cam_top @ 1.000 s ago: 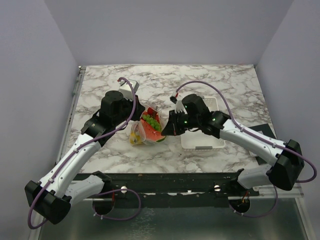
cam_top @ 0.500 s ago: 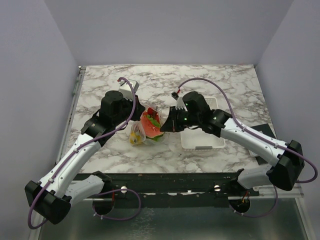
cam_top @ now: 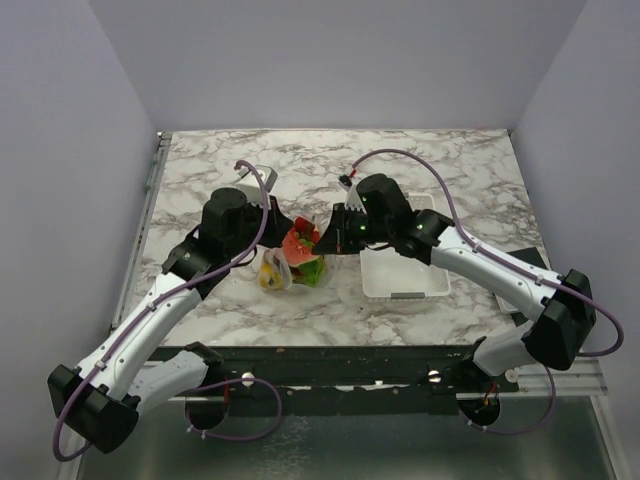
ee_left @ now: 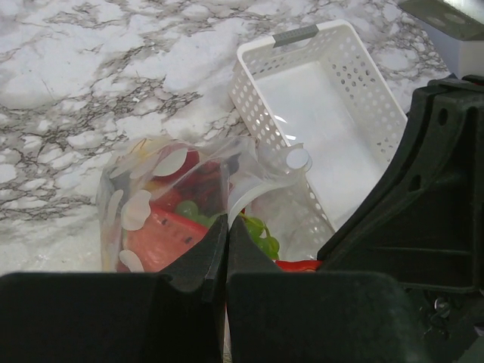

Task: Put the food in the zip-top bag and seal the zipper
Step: Adjust the fake fruit in the zipper food storage bag.

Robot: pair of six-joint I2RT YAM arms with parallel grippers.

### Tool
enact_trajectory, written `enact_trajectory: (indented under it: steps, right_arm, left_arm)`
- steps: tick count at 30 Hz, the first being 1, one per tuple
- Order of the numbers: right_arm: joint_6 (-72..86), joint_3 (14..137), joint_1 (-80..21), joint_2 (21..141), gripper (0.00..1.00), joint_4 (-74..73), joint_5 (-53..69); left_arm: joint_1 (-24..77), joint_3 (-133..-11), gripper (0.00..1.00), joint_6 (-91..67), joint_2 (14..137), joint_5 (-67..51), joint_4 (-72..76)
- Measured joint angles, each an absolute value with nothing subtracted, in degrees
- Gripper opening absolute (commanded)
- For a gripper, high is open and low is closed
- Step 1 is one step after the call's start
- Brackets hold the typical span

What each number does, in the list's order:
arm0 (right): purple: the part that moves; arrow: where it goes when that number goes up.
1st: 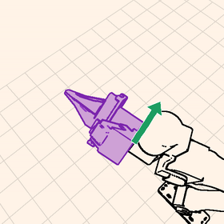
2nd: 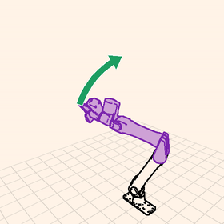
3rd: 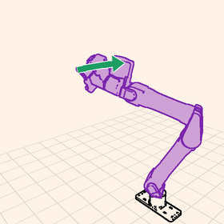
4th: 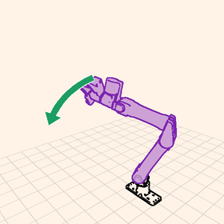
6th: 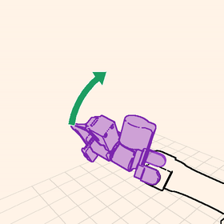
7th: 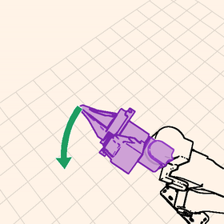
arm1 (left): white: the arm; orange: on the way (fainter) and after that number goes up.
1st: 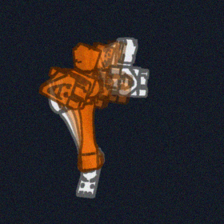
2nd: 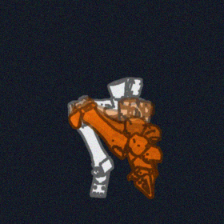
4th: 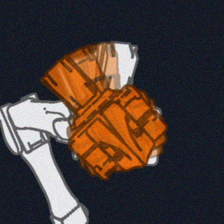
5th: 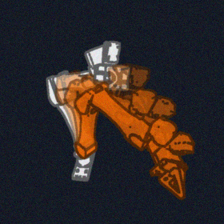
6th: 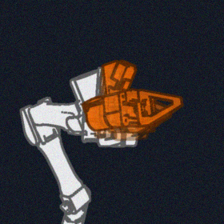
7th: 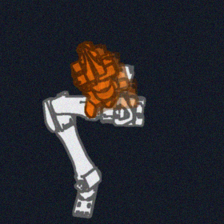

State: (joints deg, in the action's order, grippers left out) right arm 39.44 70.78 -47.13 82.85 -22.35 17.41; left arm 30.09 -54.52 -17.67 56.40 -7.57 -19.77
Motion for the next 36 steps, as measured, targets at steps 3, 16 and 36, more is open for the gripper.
enact_trajectory:
  steps: [3,16,36]
  right_arm:
    - [41.2,70.8,-47.1,83.0,0.0,-22.2,17.4]
    - [52.2,66.1,-47.1,82.9,0.01,-14.0,14.7]
    - [64.5,58.7,-49.7,84.4,0.01,2.4,3.0]
  left_arm:
    - [31.4,-53.9,0.0,-18.6,55.8,-7.8,-19.6]
    - [38.3,-51.7,0.0,-21.7,55.0,-7.8,-19.4]
    - [38.8,-51.6,0.0,-24.2,56.2,-4.4,-18.5]
